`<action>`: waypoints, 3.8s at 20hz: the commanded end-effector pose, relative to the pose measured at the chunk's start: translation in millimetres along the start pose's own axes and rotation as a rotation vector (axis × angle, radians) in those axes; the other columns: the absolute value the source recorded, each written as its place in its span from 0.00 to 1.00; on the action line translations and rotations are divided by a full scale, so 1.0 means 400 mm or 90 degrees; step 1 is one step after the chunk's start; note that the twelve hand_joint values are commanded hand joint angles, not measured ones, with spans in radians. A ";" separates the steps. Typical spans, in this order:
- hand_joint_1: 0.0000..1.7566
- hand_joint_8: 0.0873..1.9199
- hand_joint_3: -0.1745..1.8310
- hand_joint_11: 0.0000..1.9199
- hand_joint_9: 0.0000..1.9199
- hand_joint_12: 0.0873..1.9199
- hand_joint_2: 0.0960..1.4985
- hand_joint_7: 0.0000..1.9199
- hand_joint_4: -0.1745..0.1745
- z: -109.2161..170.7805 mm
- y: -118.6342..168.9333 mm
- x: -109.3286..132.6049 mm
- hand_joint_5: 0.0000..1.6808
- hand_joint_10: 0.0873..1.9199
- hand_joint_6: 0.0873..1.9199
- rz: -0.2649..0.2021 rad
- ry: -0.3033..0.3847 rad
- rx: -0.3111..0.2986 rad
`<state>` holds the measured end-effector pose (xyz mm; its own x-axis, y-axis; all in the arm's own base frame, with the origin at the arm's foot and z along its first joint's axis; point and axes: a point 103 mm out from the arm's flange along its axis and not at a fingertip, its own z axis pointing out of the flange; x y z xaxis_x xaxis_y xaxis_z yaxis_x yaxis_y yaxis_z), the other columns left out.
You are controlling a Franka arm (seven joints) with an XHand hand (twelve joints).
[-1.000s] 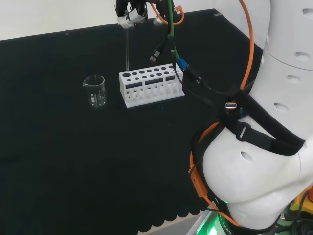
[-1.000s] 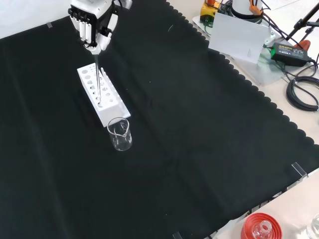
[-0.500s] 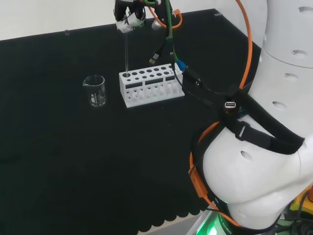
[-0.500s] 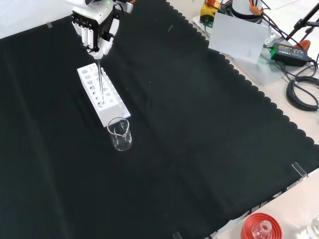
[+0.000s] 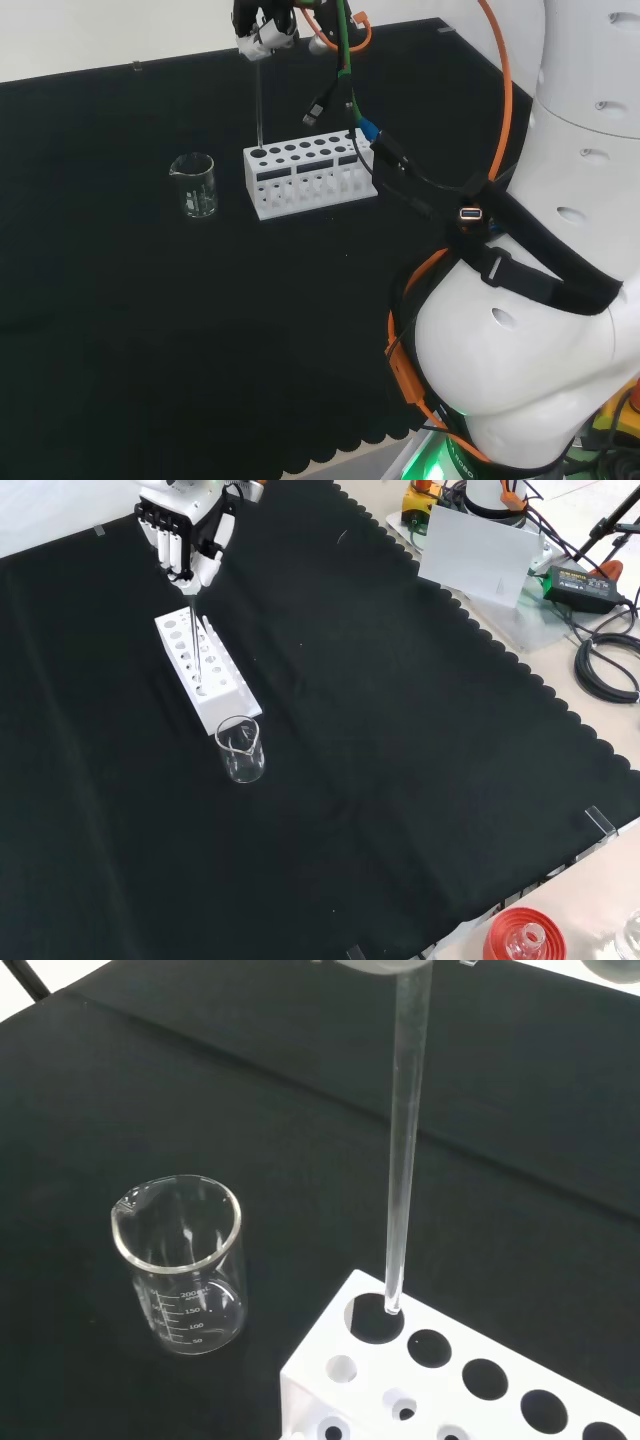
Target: Put the glass rod back on the white test tube rack.
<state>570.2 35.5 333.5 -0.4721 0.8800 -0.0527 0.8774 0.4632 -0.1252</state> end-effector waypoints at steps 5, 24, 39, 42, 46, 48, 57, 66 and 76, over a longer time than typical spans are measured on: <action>0.74 0.34 0.00 0.84 0.87 0.26 0.72 0.63 0.00 -0.003 -0.010 -0.006 0.69 0.25 0.34 0.005 -0.001 0.001; 0.74 0.34 0.00 0.84 0.87 0.26 0.72 0.63 0.00 0.071 0.030 0.012 0.69 0.25 0.34 -0.009 0.014 0.021; 0.74 0.34 0.00 0.84 0.87 0.26 0.72 0.63 0.00 0.178 0.089 -0.026 0.69 0.25 0.34 -0.022 0.013 0.056; 0.74 0.34 0.00 0.84 0.87 0.26 0.72 0.63 0.00 0.185 0.091 -0.029 0.69 0.25 0.34 -0.024 0.017 0.056; 0.74 0.35 0.00 0.84 0.87 0.26 0.72 0.63 0.00 0.191 0.095 -0.032 0.69 0.25 0.34 -0.022 0.020 0.060; 0.74 0.35 0.00 0.84 0.87 0.26 0.72 0.63 0.00 0.194 0.097 -0.034 0.69 0.25 0.34 -0.021 0.020 0.060; 0.74 0.35 0.00 0.84 0.87 0.26 0.72 0.63 0.00 0.203 0.100 -0.036 0.69 0.25 0.34 -0.019 0.024 0.060; 0.72 0.45 0.01 0.84 0.81 0.24 0.75 0.57 0.12 0.198 0.084 -0.051 0.61 0.26 0.45 -0.018 0.047 0.088; 0.69 0.46 0.00 0.96 0.88 0.16 0.66 0.30 0.00 0.190 0.070 -0.065 0.17 0.05 0.40 -0.015 0.083 0.101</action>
<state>602.1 20.2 254.7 -0.4696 0.8804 0.0670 0.8386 0.4684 -0.2781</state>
